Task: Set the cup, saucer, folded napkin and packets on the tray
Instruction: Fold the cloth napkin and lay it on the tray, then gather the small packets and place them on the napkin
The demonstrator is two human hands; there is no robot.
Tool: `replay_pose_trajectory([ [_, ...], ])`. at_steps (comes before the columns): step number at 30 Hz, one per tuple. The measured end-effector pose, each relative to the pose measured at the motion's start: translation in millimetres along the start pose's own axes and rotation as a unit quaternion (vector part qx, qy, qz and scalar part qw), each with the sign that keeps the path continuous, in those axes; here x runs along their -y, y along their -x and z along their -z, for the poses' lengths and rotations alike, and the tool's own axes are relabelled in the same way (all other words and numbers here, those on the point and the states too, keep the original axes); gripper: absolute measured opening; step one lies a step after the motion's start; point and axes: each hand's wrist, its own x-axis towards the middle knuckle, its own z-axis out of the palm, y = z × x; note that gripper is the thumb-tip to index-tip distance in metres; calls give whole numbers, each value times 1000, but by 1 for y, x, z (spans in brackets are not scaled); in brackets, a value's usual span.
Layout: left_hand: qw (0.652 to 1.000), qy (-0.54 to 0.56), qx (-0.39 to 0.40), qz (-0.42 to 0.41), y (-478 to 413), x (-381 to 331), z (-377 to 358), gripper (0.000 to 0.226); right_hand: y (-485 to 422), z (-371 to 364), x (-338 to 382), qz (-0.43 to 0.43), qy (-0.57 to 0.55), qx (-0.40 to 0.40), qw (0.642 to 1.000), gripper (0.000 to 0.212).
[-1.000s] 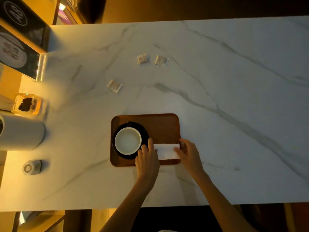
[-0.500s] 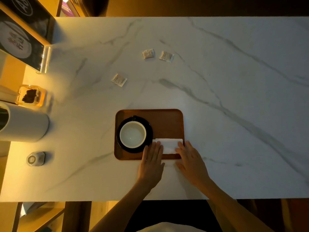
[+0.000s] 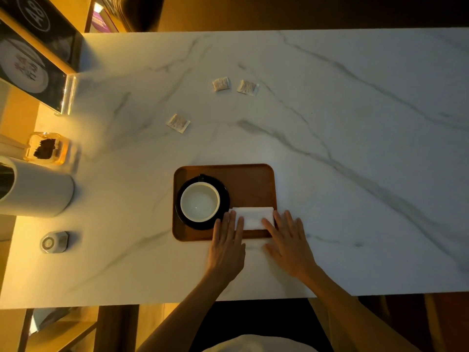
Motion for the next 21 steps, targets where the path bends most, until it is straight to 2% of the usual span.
replay_pose_trajectory([
  [5,1000,-5,-3,2,1,-1,6,85,2,6,3,-5,-5,17,1000,71],
  [9,1000,-5,7,-24,6,-3,18,73,12,26,6,-59,-58,21,996,68],
  [12,1000,15,10,-12,12,-9,42,59,22,48,0,-96,-120,-3,988,63],
  [15,999,17,-37,12,16,-17,76,47,30,73,-11,-99,-150,-52,982,61],
  [18,996,6,-79,34,13,-25,110,51,31,101,-25,-88,-110,-79,987,66],
  [21,993,1,-76,91,9,-32,139,62,26,132,-39,-70,-94,-84,990,70],
])
